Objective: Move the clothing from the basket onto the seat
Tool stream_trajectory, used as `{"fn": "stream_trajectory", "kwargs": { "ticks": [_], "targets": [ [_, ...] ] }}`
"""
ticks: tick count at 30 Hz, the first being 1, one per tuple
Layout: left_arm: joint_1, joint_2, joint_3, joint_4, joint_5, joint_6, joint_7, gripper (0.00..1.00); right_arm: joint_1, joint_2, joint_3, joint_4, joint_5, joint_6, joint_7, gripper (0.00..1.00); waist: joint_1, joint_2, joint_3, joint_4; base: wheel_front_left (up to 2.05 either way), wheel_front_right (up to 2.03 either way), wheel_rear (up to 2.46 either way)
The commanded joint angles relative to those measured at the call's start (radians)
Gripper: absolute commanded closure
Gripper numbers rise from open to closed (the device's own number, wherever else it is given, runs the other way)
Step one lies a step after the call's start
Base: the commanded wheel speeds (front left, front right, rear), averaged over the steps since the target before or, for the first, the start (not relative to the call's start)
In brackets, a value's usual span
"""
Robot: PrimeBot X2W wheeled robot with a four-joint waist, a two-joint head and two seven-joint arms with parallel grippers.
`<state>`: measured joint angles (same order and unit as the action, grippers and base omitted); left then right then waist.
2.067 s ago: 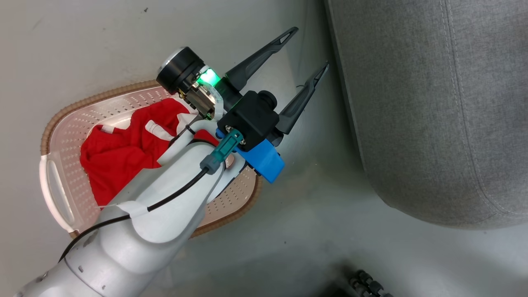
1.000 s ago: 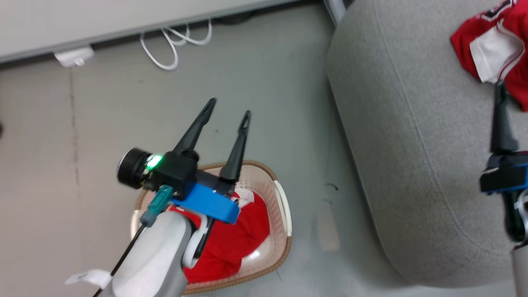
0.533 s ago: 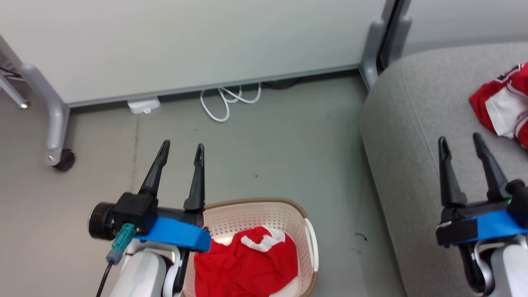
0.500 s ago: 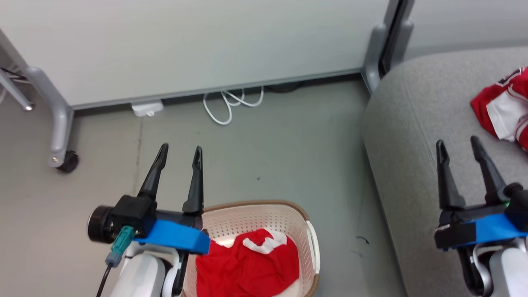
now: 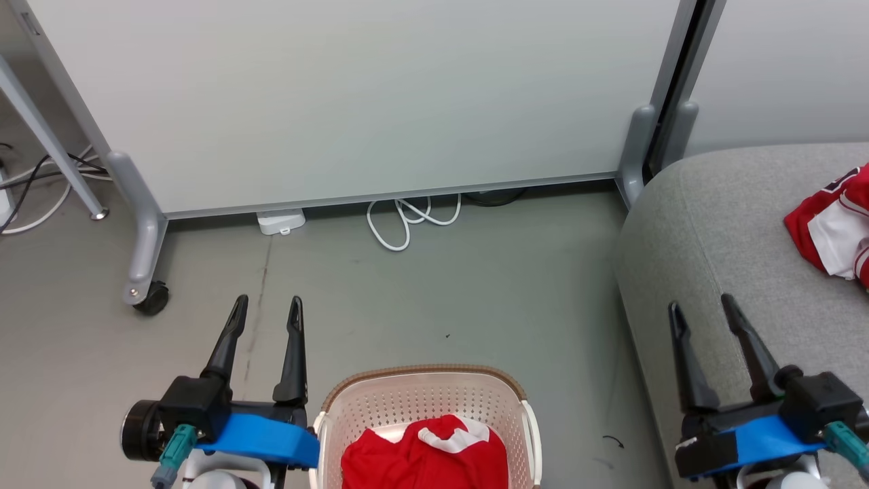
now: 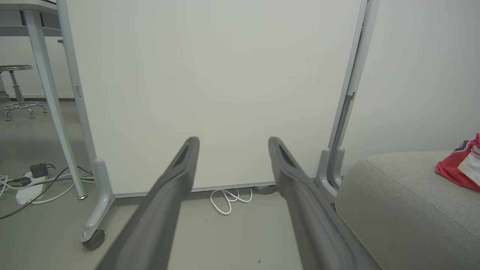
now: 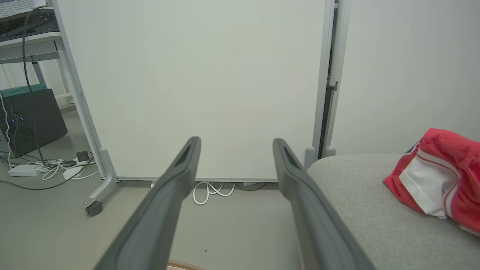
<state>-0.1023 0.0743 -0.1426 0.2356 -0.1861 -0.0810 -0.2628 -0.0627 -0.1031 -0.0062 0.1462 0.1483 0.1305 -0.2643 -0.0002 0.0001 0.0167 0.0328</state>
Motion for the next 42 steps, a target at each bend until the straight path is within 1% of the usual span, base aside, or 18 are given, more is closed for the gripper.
{"fn": "stream_trajectory", "kwargs": {
  "ticks": [1, 6, 15, 25, 28, 32, 35, 42],
  "targets": [
    [0.011, -0.002, 0.008, -0.004, 0.008, -0.007, -0.003, 0.0, 0.024, 0.007, 0.002, -0.005, -0.009, 0.0, 0.0, 0.0, 0.0002, -0.0001, -0.008, 0.005, 0.0, 0.0, 0.0],
    [0.041, -0.005, 0.025, -0.009, 0.026, -0.019, -0.003, 0.0, 0.059, 0.024, 0.008, -0.015, -0.02, 0.0, 0.0, 0.0, 0.0002, -0.0001, -0.019, 0.01, 0.0, 0.0, 0.0],
    [0.07, -0.013, 0.047, -0.013, 0.046, -0.032, -0.003, 0.0, 0.075, 0.038, 0.017, -0.018, -0.029, 0.0, 0.0, 0.0, 0.0002, -0.0001, -0.031, 0.008, 0.0, 0.0, 0.0],
    [0.06, -0.019, 0.058, -0.012, 0.056, -0.038, -0.003, 0.0, 0.07, 0.043, 0.021, -0.013, -0.029, 0.0, 0.0, 0.0, 0.0002, -0.0001, -0.028, 0.005, 0.0, 0.0, 0.0],
    [0.045, -0.02, 0.047, 0.0, 0.062, -0.042, -0.003, 0.0, 0.062, 0.044, 0.026, -0.013, -0.028, 0.0, 0.0, 0.0, 0.0002, -0.0001, -0.022, -0.001, 0.0, 0.0, 0.0],
    [-0.001, -0.012, 0.009, 0.031, 0.069, -0.046, -0.003, 0.0, 0.043, 0.031, 0.03, -0.018, -0.029, 0.0, 0.0, 0.0, 0.0002, -0.0001, -0.002, -0.013, 0.0, 0.0, 0.0],
    [-0.061, 0.001, -0.039, 0.068, 0.07, -0.05, -0.003, 0.0, 0.012, 0.018, 0.034, -0.028, -0.029, 0.0, 0.0, 0.0, 0.0002, -0.0001, 0.034, -0.028, 0.0, 0.0, 0.0],
    [-0.258, 0.049, -0.239, 0.208, 0.025, -0.049, -0.003, 0.0, -0.096, -0.029, 0.045, -0.058, -0.017, 0.0, 0.0, 0.0, 0.0002, -0.0001, 0.183, -0.073, 0.0, 0.0, 0.0]
  ]
}}
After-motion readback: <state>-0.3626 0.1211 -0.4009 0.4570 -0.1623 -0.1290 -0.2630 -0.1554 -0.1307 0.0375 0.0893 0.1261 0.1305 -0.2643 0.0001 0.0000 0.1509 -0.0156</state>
